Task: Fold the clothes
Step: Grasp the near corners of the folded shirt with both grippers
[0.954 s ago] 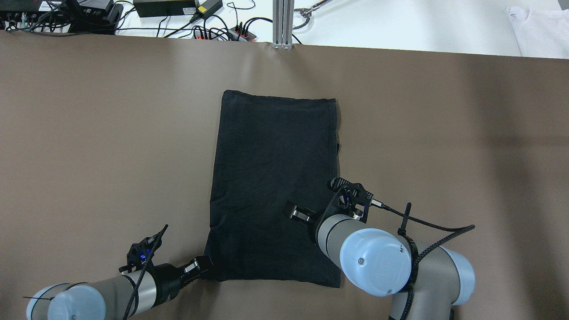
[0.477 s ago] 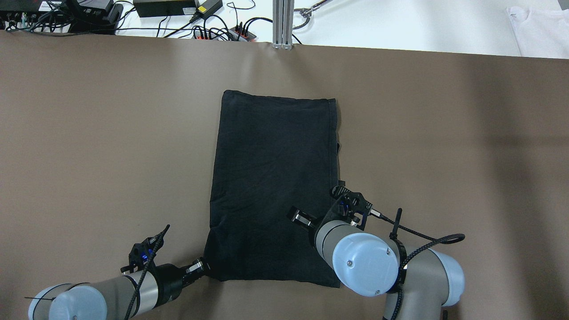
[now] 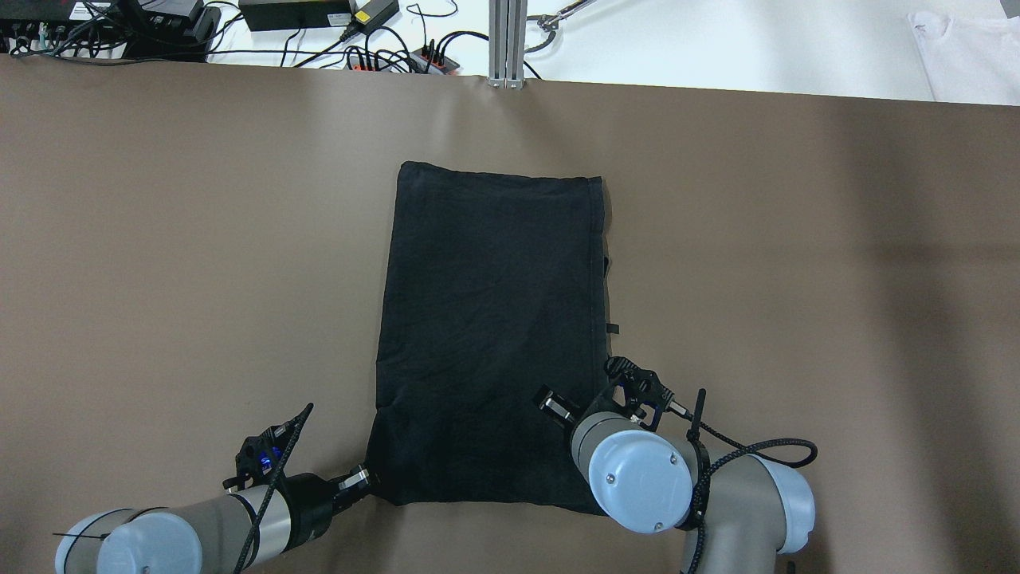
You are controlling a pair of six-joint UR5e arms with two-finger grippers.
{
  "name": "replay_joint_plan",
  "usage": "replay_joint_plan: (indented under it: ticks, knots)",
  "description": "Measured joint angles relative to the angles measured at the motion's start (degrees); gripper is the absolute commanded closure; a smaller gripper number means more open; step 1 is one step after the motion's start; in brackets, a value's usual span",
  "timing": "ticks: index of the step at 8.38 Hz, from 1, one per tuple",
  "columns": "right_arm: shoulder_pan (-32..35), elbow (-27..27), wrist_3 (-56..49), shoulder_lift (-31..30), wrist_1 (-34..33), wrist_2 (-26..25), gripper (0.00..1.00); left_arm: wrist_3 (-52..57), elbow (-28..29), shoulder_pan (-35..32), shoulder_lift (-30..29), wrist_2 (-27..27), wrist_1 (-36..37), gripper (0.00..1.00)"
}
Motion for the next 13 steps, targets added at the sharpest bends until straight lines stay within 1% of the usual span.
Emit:
replay_joint_plan:
  ticks: [3, 5, 6, 8, 11, 12, 13]
  knots:
    - [-3.1, -0.2, 2.9, -2.2, 0.5, -0.1, 0.07, 0.1, 0.0, 0.0, -0.4, 0.2, 1.2, 1.00]
    - [-4.9, -0.1, 4.9, -4.6, 5.0, -0.4, 0.11, 0.1, 0.0, 0.0, -0.6, 0.5, 1.6, 1.00]
    - [-5.9, -0.2, 5.3, -5.3, 6.6, -1.3, 0.15, 0.1, 0.0, 0.0, -0.6, 0.6, 1.7, 1.00]
    - [-7.5, -0.4, 7.7, -5.2, 7.8, -3.2, 0.32, 0.1, -0.1, 0.0, -0.5, 0.9, 1.7, 1.00]
    - [-7.8, -1.6, 12.2, -3.7, 7.8, -5.5, 0.32, 0.1, -0.2, 0.0, -0.5, 1.1, 1.7, 1.00]
    - [-7.7, -2.2, 12.9, -3.1, 7.6, -6.2, 0.41, 0.1, -0.2, 0.0, -0.5, 1.1, 1.7, 1.00]
    - [-7.6, -2.7, 13.3, -2.4, 7.4, -6.7, 0.62, 0.1, -0.1, 0.0, -0.5, 1.1, 1.7, 1.00]
